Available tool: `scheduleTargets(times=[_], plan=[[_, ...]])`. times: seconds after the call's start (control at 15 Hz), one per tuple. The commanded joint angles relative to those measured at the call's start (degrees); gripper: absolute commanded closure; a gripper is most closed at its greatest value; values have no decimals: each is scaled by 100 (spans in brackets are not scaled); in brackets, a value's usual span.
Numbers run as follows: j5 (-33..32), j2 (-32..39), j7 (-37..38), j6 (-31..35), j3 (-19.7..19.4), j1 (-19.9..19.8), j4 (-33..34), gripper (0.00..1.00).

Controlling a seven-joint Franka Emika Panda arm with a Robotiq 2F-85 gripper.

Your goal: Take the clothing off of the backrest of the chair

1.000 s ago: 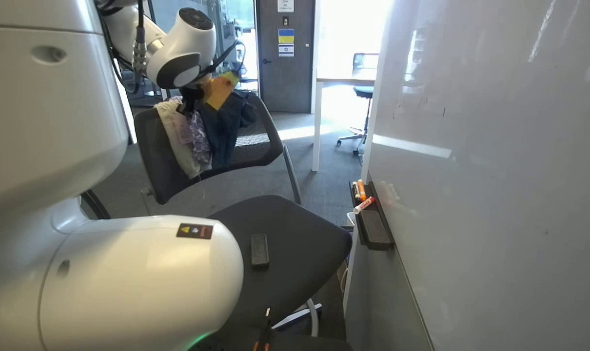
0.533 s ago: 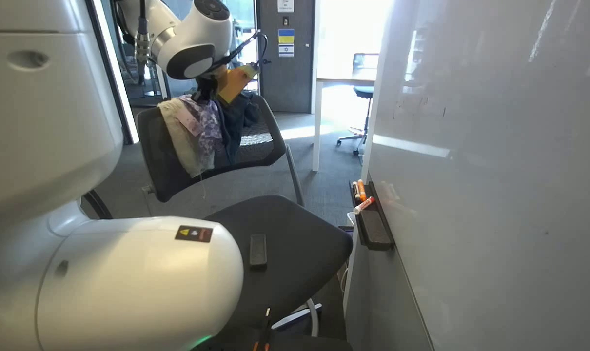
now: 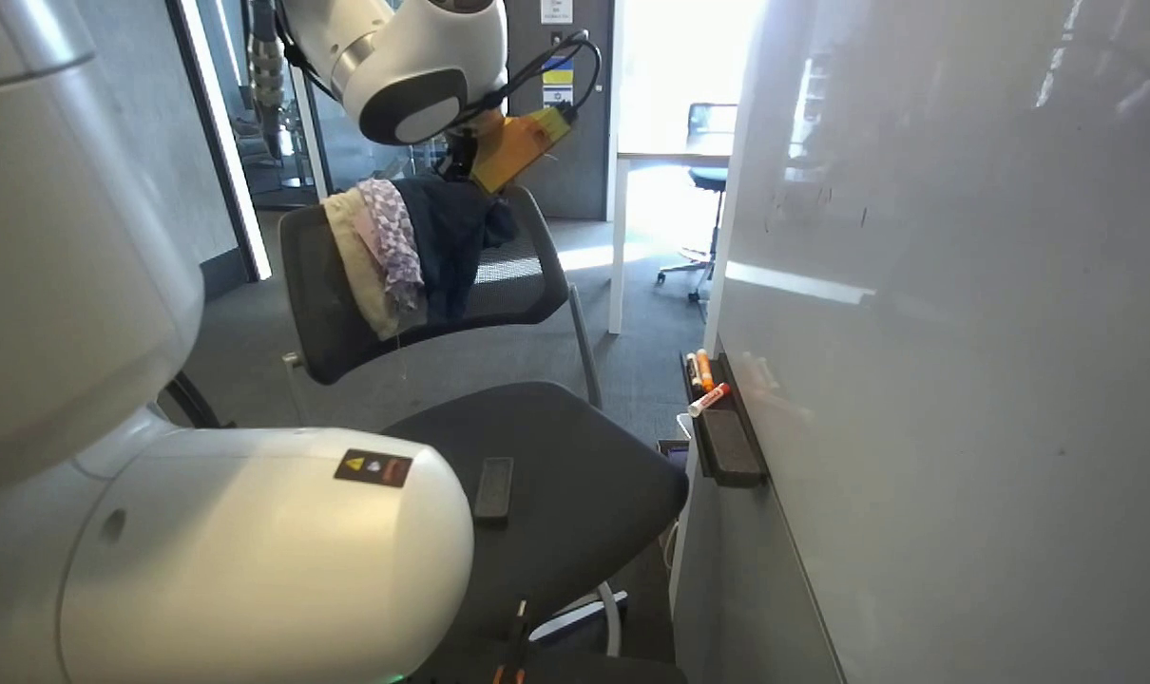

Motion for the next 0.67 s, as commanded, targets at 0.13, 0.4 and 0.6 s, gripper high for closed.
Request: scheduleTargets(times=[0.13,0.4,0.6], plan=[[-240,-185,502,-96,262,-53,-158,47],[-1090,155,1680,-1248,462,-296,181,16],[-778,452,1770,-2552,283,-108,795,0]])
